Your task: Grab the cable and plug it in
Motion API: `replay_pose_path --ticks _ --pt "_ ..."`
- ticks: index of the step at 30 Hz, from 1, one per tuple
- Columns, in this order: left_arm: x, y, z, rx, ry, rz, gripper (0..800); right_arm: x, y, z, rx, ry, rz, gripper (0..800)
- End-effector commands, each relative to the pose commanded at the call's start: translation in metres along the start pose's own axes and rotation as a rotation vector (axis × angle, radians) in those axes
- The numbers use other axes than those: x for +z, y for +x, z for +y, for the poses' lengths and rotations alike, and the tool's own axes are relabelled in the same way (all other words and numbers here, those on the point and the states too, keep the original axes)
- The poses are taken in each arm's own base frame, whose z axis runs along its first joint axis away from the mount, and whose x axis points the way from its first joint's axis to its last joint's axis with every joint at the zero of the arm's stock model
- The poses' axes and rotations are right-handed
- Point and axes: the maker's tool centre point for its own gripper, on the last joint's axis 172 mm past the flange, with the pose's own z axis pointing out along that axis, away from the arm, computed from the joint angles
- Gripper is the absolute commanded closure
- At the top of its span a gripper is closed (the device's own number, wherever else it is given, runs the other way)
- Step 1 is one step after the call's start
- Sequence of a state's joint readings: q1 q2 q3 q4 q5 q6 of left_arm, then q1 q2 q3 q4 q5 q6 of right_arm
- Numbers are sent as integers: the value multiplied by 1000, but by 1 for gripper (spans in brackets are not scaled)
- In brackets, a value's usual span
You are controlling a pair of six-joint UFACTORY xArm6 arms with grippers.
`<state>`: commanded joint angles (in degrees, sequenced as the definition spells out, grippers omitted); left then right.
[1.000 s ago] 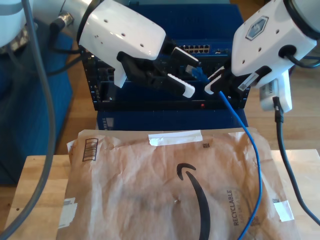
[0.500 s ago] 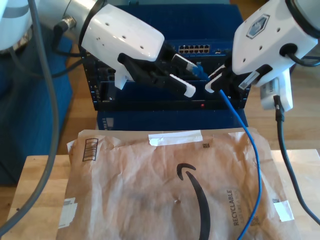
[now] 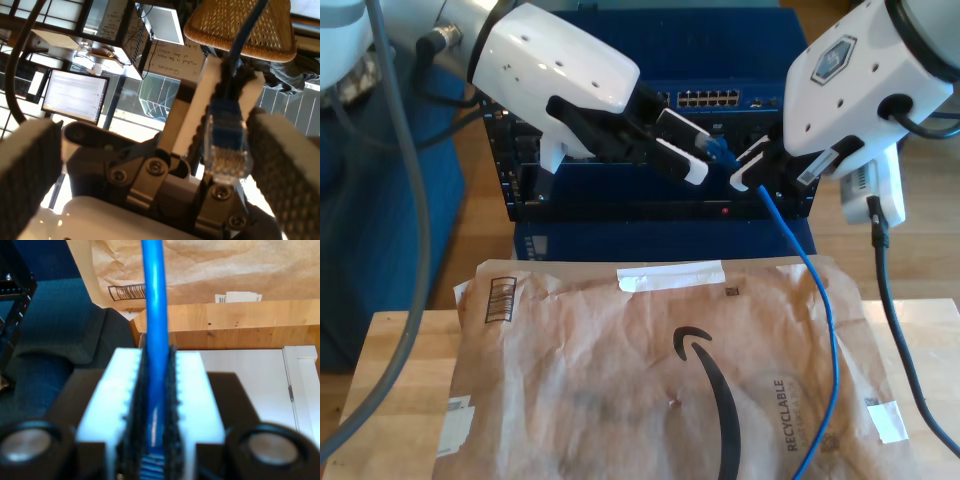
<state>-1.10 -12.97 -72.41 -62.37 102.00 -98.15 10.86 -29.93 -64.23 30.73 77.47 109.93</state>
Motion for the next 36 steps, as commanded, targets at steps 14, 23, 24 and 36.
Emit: replay_pose_path --ticks 14,23,24,36 --pt "-1 0 3 5 -11 0 438 1 0 0 2 -1 1 790" --pt "-3 1 9 2 -32 -2 461 1 0 0 3 -2 -1 790" --pt "-3 1 9 2 -32 -2 462 0 0 0 3 0 -1 790" --pt "-5 3 17 9 -59 -4 536 2 -1 0 2 -4 0 790"
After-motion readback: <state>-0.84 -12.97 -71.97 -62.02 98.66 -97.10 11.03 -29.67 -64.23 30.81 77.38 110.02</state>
